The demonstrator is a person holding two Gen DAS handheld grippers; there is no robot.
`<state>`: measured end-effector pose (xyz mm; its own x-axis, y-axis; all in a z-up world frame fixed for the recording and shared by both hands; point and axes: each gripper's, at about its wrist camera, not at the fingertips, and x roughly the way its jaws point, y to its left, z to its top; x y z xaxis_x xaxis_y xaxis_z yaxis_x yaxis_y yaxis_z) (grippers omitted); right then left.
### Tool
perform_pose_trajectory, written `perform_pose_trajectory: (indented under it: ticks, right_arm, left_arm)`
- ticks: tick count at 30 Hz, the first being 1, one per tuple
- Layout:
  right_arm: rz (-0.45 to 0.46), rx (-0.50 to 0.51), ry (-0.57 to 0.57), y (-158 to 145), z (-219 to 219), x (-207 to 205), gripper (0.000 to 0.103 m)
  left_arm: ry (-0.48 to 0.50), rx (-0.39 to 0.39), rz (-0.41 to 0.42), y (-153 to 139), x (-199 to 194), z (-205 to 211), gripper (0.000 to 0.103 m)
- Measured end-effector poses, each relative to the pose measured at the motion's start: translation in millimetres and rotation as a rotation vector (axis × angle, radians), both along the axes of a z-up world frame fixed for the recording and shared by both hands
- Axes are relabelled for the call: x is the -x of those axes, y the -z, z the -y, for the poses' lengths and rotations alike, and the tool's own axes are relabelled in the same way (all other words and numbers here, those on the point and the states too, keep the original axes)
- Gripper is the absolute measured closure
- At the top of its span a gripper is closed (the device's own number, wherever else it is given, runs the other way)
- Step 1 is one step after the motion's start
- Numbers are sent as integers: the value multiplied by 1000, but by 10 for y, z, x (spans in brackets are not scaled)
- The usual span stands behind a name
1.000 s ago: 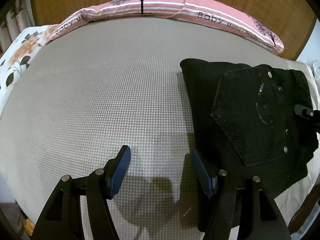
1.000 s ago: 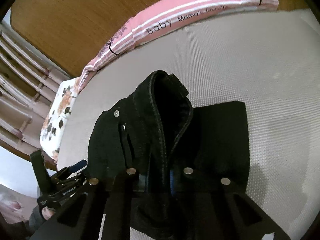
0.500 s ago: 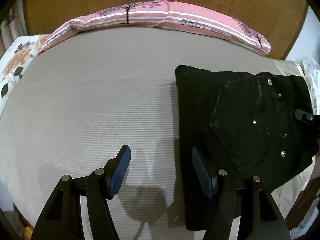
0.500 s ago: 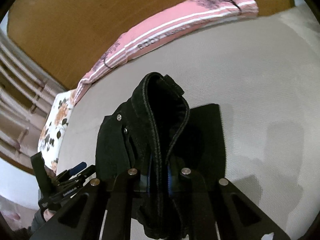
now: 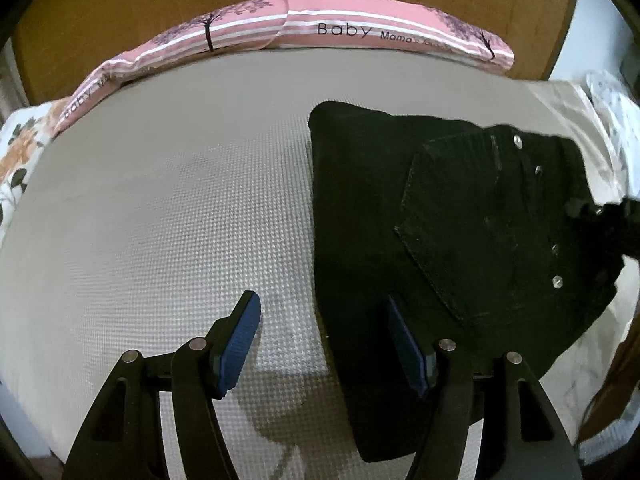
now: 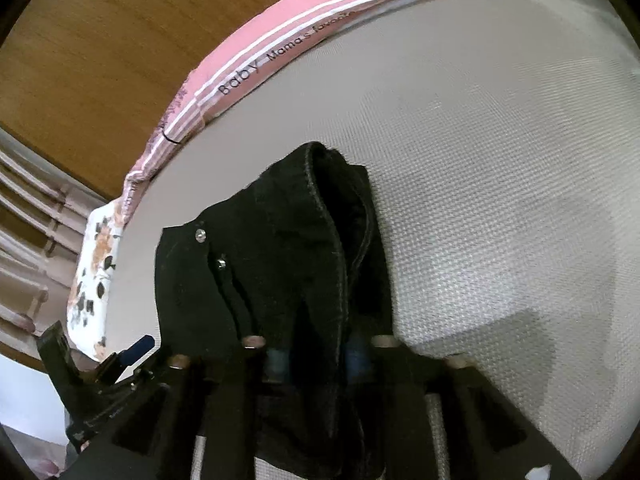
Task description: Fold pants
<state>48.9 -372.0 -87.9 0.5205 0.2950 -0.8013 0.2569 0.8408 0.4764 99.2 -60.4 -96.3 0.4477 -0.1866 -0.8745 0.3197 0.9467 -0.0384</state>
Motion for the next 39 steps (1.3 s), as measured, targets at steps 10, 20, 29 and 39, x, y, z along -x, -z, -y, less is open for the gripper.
perform_pose_trajectory:
  ticks: [10, 20, 29, 39]
  right_arm:
    - [39, -140, -43, -210, 50, 457, 73]
    - [43, 3, -70, -295, -176, 516, 93]
    - [-14, 107, -58, -115, -209, 696, 95]
    - [-7, 165, -34, -369, -139, 619, 71]
  left_arm:
    - [-11, 40, -18, 33, -21, -45, 37]
    - [8, 32, -19, 8, 33, -55, 37]
    - [71, 10, -15, 51, 158, -29, 37]
    - [67, 26, -2, -149, 84, -37, 37]
